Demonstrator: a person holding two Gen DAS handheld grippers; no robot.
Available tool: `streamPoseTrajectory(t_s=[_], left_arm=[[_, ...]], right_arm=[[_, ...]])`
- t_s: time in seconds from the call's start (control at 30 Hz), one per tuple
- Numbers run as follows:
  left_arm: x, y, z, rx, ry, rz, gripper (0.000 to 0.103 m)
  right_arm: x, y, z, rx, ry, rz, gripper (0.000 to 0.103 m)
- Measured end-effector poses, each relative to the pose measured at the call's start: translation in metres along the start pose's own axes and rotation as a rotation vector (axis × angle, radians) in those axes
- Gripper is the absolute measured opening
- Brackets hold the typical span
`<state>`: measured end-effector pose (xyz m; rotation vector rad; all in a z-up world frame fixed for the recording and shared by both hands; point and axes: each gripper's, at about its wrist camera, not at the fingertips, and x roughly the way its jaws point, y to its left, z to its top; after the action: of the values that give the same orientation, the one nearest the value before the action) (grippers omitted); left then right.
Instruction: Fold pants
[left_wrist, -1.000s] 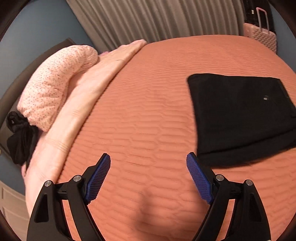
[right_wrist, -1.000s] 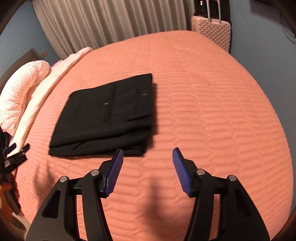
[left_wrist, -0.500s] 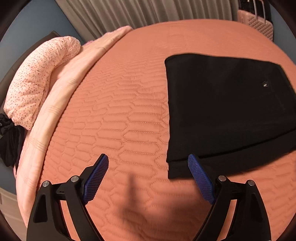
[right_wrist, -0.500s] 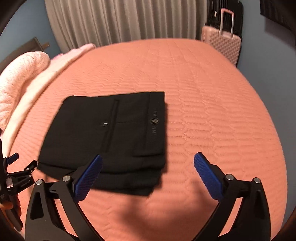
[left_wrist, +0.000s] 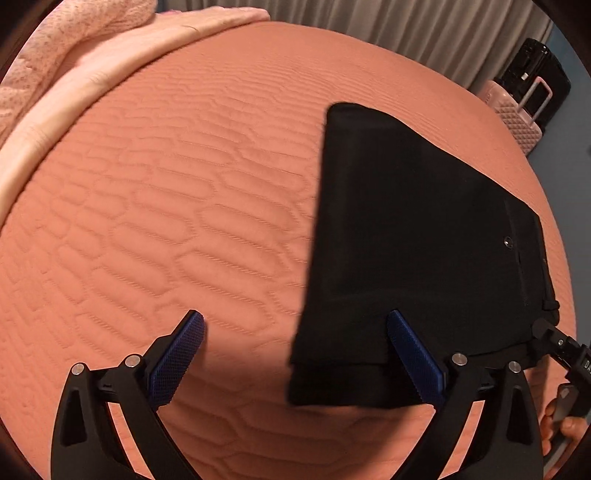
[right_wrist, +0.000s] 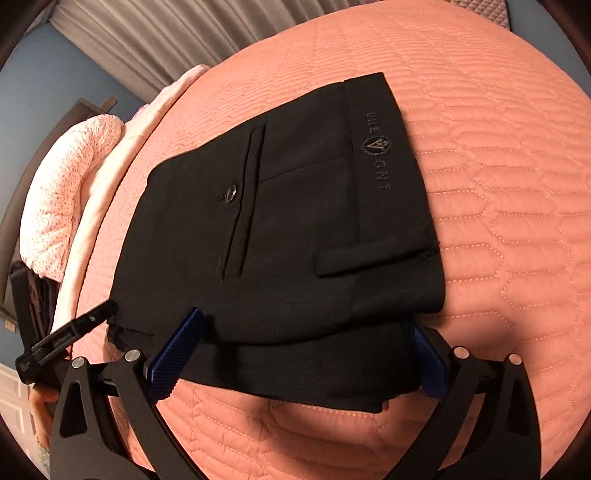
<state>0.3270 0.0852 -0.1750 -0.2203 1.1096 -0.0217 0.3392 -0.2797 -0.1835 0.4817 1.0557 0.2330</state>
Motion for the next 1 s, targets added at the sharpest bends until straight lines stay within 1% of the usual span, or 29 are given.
streamPoseTrajectory(t_s=[0.03,0.07,0.1,0.13,0.17,0.2,0.23,0.27,0.3,0.33,0.37,0.4,0.47,0.53,0.57,0.6,0.63,0.67,0.73,0.83,0.9,0.93,0.97,1.0], left_arm=[[0.005,-0.005,0.002,-0.001,0.014,-0.041,0.098],[0.014,-0.011,0.005,0.001,0.042,-0.080,0.098],[0.024,-0.021,0.007,0.030,0.058,-0.031,0.098],[0.027,-0.031,0.009,0.078,0.040,0.012,0.098],[0.028,-0.041,0.010,0.127,0.025,0.040,0.095],[0.026,-0.050,0.011,0.159,0.023,0.037,0.076],[0.023,-0.055,0.012,0.169,0.026,0.045,0.064],[0.018,-0.061,0.011,0.193,0.016,0.075,0.054],[0.012,-0.069,0.007,0.244,-0.005,0.136,0.031],[0.008,-0.073,0.003,0.280,-0.022,0.176,0.020],[0.004,-0.074,-0.001,0.302,-0.032,0.189,0.018],[-0.003,-0.072,-0.005,0.300,-0.030,0.186,0.014],[-0.021,-0.062,-0.013,0.268,-0.034,0.162,0.011],[-0.040,-0.054,-0.027,0.259,-0.031,0.145,0.009],[-0.048,-0.052,-0.037,0.269,-0.033,0.151,0.007],[-0.056,-0.051,-0.048,0.284,-0.035,0.166,0.000],[-0.065,-0.049,-0.060,0.300,-0.040,0.193,0.000],[-0.077,-0.044,-0.079,0.312,-0.041,0.204,0.000],[-0.087,-0.037,-0.105,0.306,-0.019,0.202,0.000],[-0.100,-0.024,-0.141,0.283,0.016,0.193,0.000],[-0.105,-0.025,-0.149,0.285,0.012,0.201,0.000],[-0.107,-0.027,-0.148,0.280,-0.001,0.204,0.000],[-0.108,-0.028,-0.142,0.274,-0.010,0.204,0.000],[-0.107,-0.030,-0.128,0.255,-0.020,0.184,0.006]], right_arm=[[0.001,-0.002,0.002,0.023,-0.004,-0.001,0.091],[0.003,-0.005,0.004,0.045,-0.001,-0.005,0.088],[0.003,-0.005,0.006,0.054,-0.005,-0.021,0.080],[0.003,-0.004,0.007,0.045,0.000,-0.061,0.063],[0.002,-0.003,0.008,0.037,0.004,-0.072,0.056],[-0.001,-0.004,0.009,0.035,0.004,-0.067,0.043],[-0.005,-0.002,0.010,0.027,0.004,-0.067,0.034],[-0.008,0.002,0.010,0.009,0.002,-0.076,0.030],[-0.014,0.010,0.010,-0.017,-0.006,-0.096,0.025],[-0.020,0.016,0.010,-0.034,-0.013,-0.105,0.022],[-0.026,0.022,0.009,-0.044,-0.019,-0.108,0.020],[-0.035,0.029,0.006,-0.055,-0.024,-0.110,0.019],[-0.050,0.036,-0.002,-0.069,-0.020,-0.114,0.019],[-0.068,0.040,-0.020,-0.066,-0.010,-0.108,0.019],[-0.075,0.040,-0.031,-0.064,-0.003,-0.105,0.019],[-0.086,0.039,-0.050,-0.067,0.005,-0.104,0.019],[-0.091,0.037,-0.061,-0.064,0.012,-0.102,0.019],[-0.096,0.035,-0.075,-0.058,0.024,-0.102,0.019],[-0.104,0.029,-0.107,-0.045,0.044,-0.106,0.019],[-0.114,0.016,-0.140,-0.004,0.059,-0.105,0.018],[-0.117,0.005,-0.146,0.029,0.054,-0.092,0.018],[-0.116,0.002,-0.145,0.042,0.053,-0.077,0.018],[-0.116,-0.001,-0.144,0.052,0.053,-0.068,0.018],[-0.115,-0.001,-0.143,0.055,0.056,-0.065,0.019]])
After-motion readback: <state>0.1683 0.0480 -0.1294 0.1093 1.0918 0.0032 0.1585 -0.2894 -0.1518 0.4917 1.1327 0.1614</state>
